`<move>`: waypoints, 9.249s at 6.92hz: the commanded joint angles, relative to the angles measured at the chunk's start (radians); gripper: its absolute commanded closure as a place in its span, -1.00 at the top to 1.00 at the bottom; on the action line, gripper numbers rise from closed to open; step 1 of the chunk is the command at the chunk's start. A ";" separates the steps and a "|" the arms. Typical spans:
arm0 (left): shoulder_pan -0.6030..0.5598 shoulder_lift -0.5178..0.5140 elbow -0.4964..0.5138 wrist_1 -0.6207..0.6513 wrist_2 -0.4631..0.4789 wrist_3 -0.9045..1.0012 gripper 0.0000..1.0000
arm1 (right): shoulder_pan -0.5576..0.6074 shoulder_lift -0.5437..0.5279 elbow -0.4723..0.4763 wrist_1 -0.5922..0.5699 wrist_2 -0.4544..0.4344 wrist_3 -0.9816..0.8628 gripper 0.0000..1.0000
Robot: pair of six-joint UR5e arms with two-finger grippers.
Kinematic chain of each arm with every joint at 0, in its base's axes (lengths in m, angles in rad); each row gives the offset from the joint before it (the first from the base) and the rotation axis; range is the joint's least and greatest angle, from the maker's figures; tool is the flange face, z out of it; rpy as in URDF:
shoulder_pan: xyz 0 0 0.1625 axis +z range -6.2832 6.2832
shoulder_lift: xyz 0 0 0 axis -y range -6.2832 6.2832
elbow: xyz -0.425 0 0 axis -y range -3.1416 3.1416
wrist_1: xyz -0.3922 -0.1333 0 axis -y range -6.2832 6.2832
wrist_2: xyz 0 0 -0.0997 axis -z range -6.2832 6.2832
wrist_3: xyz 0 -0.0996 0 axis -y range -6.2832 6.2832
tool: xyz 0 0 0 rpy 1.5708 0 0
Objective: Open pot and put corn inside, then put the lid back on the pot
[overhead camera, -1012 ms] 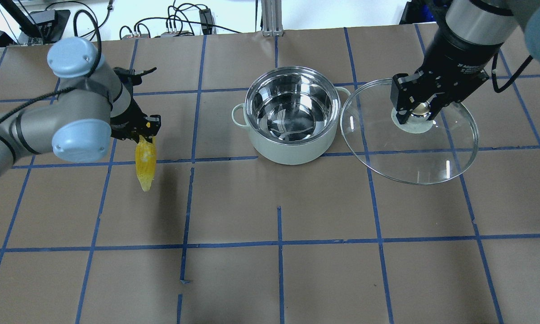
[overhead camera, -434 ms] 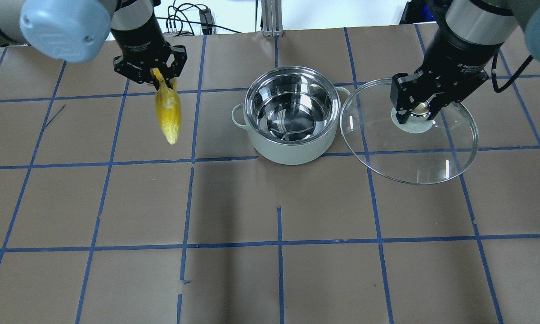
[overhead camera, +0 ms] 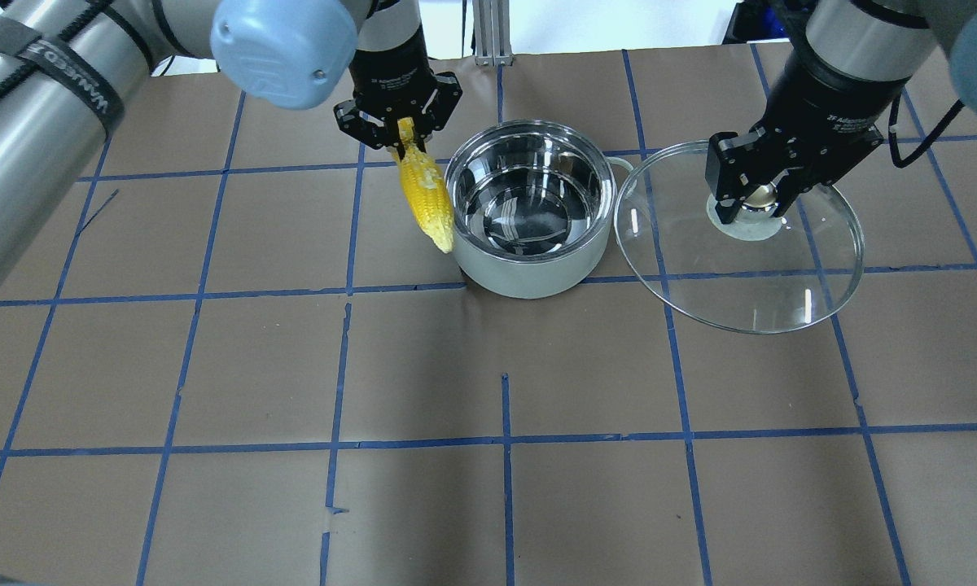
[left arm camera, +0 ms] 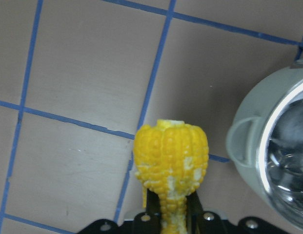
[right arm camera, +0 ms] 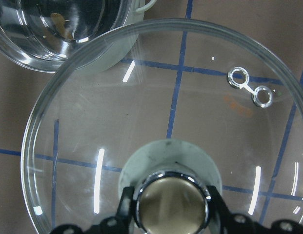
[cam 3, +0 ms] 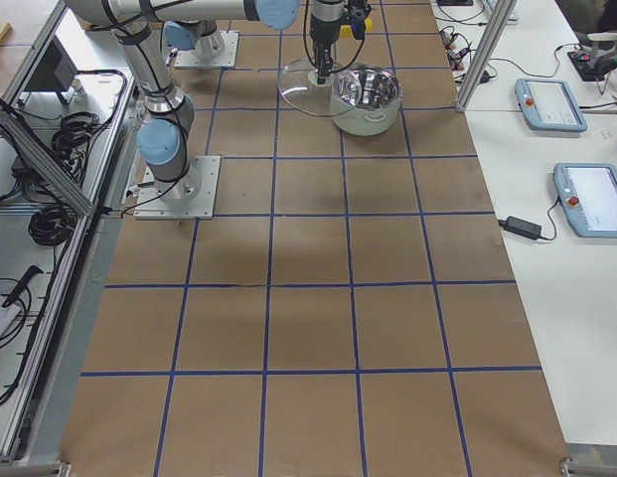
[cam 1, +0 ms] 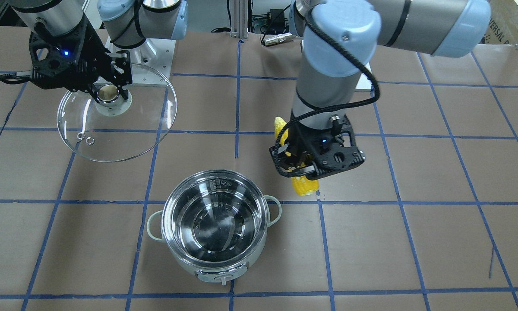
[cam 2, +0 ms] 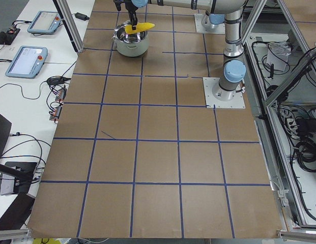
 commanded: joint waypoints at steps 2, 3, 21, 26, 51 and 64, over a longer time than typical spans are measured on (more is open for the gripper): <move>-0.027 -0.042 0.001 0.048 -0.109 -0.070 -0.92 | 0.000 0.000 0.000 -0.007 -0.002 0.000 -0.37; -0.028 -0.077 0.001 0.107 -0.111 -0.070 -0.92 | 0.002 0.001 0.000 -0.007 -0.002 0.000 -0.37; 0.344 0.102 -0.037 -0.227 0.023 0.603 1.00 | 0.188 0.177 -0.012 -0.261 0.003 0.286 -0.37; 0.344 0.297 -0.286 -0.137 0.026 0.644 1.00 | 0.273 0.302 -0.012 -0.412 -0.011 0.420 -0.37; 0.344 0.295 -0.278 -0.083 -0.042 0.649 1.00 | 0.341 0.523 -0.196 -0.464 -0.048 0.511 -0.37; 0.342 0.294 -0.272 -0.083 -0.039 0.646 1.00 | 0.264 0.497 -0.285 -0.397 -0.059 0.412 1.00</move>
